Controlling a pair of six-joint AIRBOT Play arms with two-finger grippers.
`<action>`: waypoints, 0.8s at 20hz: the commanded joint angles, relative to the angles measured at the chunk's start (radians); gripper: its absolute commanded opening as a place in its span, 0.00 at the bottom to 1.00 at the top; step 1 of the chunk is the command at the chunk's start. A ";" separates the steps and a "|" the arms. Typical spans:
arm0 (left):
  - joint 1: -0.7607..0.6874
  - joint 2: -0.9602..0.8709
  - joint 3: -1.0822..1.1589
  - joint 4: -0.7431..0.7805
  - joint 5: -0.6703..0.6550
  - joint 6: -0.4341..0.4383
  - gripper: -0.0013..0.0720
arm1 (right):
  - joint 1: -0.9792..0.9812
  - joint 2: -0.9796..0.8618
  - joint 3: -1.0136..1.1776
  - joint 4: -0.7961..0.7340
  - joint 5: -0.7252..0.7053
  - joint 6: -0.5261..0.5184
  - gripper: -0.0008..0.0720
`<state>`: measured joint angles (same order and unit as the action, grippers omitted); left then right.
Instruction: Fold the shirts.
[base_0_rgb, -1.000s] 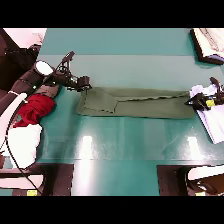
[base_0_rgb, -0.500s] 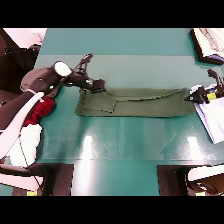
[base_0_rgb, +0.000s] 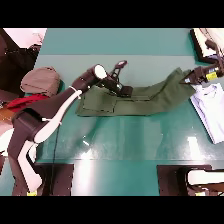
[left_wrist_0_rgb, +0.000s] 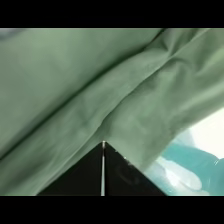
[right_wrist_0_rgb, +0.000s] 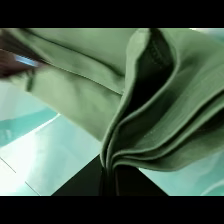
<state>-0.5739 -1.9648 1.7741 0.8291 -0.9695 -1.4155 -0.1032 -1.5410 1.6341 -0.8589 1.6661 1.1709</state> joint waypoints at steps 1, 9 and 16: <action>-0.031 -0.082 0.050 -0.002 -0.019 -0.028 0.05 | 0.122 0.035 0.109 0.003 -0.003 0.061 0.03; -0.029 -0.085 0.050 0.018 -0.039 -0.026 0.05 | 0.336 0.034 0.230 0.003 -0.035 0.087 0.03; -0.011 -0.075 0.053 0.034 -0.078 -0.025 0.05 | 0.445 0.034 0.230 0.003 -0.126 0.086 0.03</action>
<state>-0.5961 -2.0464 1.8240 0.8524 -1.0248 -1.4406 0.3000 -1.5074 1.8603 -0.8570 1.5875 1.2549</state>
